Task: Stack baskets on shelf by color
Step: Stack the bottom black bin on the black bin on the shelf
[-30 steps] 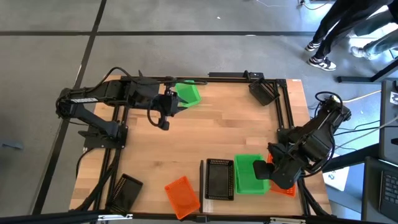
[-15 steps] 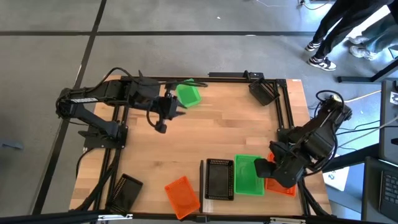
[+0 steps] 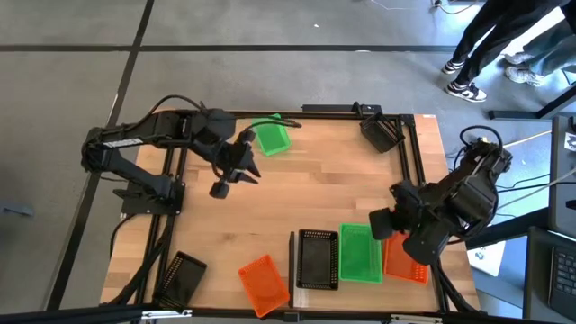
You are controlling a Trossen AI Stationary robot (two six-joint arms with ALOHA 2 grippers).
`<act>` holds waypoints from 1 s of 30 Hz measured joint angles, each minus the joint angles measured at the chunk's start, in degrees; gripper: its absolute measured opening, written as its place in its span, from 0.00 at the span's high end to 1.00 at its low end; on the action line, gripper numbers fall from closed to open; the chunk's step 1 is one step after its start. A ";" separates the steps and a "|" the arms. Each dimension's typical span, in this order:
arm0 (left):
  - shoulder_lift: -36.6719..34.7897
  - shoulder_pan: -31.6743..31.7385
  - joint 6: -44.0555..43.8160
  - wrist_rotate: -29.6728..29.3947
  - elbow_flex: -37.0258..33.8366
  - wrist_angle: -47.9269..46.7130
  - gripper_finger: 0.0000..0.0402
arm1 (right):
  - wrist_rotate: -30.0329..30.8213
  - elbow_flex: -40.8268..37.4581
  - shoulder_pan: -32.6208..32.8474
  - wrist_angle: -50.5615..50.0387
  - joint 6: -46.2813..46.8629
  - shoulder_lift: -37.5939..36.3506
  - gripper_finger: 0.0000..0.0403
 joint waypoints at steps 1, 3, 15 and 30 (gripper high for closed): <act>0.00 0.74 -1.27 0.25 0.00 -0.28 0.82 | 2.86 0.00 -0.01 0.00 -3.26 -0.06 0.78; 0.00 2.11 -3.84 0.16 0.00 -0.90 0.82 | 8.94 0.00 -0.02 -0.04 -8.90 -0.14 0.78; 1.44 8.94 -16.55 0.17 -0.01 -2.55 0.82 | 27.11 0.02 -0.42 0.07 -37.62 -0.68 0.78; 13.53 20.88 -15.03 5.02 -0.02 0.90 0.82 | 23.00 0.02 -14.58 0.04 -48.90 -10.03 0.78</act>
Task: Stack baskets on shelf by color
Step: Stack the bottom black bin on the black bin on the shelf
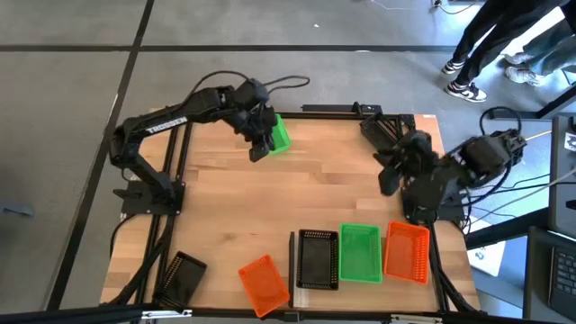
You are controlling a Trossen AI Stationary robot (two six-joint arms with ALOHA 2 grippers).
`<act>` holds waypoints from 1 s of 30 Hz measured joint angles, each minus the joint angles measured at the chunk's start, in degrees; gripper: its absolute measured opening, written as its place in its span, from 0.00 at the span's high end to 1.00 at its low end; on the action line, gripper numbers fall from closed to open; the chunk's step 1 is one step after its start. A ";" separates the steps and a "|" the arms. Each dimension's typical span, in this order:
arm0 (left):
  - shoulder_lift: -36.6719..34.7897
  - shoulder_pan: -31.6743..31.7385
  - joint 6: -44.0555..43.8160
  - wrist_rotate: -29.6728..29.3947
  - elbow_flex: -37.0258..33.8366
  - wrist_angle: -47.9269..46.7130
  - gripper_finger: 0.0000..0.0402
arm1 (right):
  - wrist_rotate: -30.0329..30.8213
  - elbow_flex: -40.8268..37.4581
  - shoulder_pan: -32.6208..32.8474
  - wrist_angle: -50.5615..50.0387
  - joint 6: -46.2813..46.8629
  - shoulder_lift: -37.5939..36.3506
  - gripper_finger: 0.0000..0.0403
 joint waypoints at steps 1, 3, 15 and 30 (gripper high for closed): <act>0.49 0.72 0.14 1.20 0.00 0.54 0.82 | -1.80 0.00 -1.49 0.00 -1.36 -0.92 0.78; 1.41 2.24 0.16 2.26 0.00 0.73 0.82 | -5.46 0.00 -4.58 -0.04 -3.57 -2.37 0.78; 4.86 5.18 -3.22 2.30 0.00 -1.29 0.82 | -28.23 -0.60 -25.82 0.08 -18.45 -4.47 0.78; -3.89 -7.86 -14.56 -2.37 0.02 -35.89 0.82 | -38.64 -2.60 -36.81 3.69 -35.52 -4.44 0.78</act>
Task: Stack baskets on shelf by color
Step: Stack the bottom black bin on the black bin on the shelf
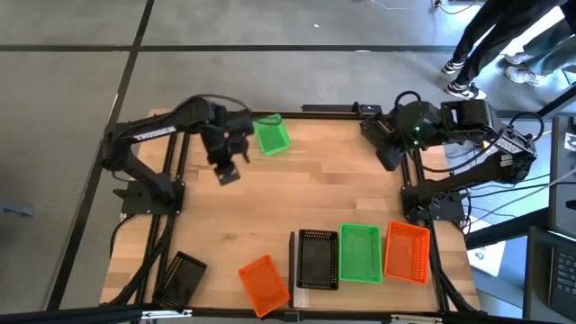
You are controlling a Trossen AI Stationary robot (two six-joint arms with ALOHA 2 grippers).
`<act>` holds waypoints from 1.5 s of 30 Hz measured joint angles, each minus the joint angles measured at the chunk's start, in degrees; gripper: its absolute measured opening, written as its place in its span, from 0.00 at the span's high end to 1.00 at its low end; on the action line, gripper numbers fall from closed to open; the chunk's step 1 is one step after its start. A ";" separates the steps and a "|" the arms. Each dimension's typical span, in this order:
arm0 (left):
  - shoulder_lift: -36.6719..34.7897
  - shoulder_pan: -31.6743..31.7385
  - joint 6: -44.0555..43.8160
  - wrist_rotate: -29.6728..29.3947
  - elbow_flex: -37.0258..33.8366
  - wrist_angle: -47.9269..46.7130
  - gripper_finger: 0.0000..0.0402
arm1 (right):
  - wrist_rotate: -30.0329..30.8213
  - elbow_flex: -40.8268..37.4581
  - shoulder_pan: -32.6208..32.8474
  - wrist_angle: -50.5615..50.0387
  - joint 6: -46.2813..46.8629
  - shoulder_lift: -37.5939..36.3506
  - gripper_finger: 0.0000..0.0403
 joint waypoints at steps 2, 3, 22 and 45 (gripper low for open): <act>-1.19 -3.80 -0.57 -0.22 0.00 -1.19 0.82 | -1.05 -0.04 -0.25 0.80 -2.43 0.09 0.78; -1.95 -5.80 -0.57 -0.43 -0.22 -0.89 0.82 | -1.12 -0.07 -0.41 1.54 -3.09 0.11 0.78; -14.05 -40.89 -15.15 0.75 -25.03 16.98 0.82 | -14.60 -0.07 -0.67 4.70 -13.14 0.28 0.78; -13.06 -59.07 -15.24 -4.05 -46.21 45.06 0.82 | -27.54 -0.07 -0.67 8.64 -27.80 0.28 0.78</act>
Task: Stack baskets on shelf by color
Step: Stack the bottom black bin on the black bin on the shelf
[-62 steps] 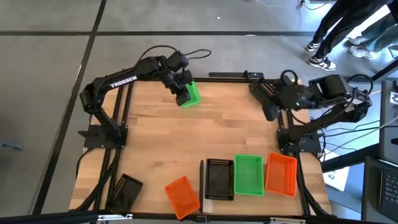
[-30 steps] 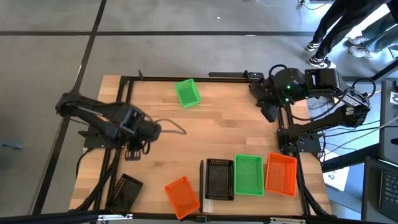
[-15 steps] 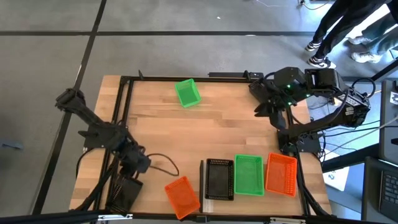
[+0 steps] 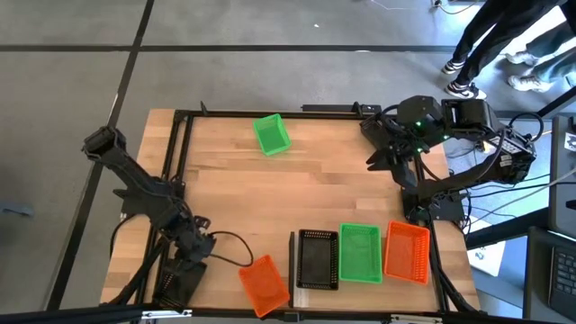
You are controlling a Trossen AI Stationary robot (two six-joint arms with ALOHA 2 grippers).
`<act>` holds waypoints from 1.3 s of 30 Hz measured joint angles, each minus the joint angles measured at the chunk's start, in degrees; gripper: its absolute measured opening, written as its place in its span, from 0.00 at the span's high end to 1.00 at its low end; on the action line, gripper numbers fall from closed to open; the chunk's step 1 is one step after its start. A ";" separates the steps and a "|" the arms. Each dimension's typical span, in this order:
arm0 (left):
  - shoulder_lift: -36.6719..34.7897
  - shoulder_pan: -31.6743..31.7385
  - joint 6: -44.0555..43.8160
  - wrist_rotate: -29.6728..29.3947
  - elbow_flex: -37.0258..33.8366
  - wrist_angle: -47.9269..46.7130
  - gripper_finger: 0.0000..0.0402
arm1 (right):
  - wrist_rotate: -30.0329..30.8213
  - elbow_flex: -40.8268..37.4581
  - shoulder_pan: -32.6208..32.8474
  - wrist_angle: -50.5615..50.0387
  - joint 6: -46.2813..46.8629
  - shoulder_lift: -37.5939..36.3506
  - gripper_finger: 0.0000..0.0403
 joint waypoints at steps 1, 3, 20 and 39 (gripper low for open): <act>0.00 -0.24 -0.05 -0.11 -0.30 0.14 0.82 | 0.00 0.00 0.00 -0.02 0.00 0.00 0.78; 0.00 -0.81 -0.90 -0.01 -1.11 0.76 0.82 | 0.00 0.00 0.00 -0.01 0.00 0.00 0.78; 0.00 -4.45 -5.67 -1.76 -8.64 9.00 0.82 | 0.02 0.02 0.00 -0.04 -0.28 0.00 0.78; 0.00 -4.41 -20.12 -3.52 -8.83 12.25 0.82 | 0.02 0.02 0.00 -0.07 -0.11 0.00 0.78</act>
